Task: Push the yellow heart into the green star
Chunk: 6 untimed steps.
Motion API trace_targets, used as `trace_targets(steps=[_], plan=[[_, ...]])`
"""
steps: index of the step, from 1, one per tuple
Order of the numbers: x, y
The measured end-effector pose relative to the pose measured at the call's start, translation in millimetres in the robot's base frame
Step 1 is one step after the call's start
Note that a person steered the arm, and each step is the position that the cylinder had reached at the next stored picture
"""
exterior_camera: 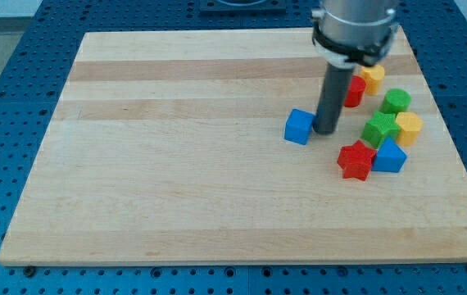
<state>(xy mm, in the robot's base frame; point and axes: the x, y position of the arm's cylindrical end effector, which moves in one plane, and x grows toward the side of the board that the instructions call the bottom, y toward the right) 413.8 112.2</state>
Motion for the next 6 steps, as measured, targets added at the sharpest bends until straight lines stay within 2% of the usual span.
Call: trace_targets(steps=[2, 3, 4, 5, 6], plan=[[-70.2, -8.6], [-104.6, 33.2], [-116.2, 100.2], [-115.5, 100.7], [-87.2, 100.5]])
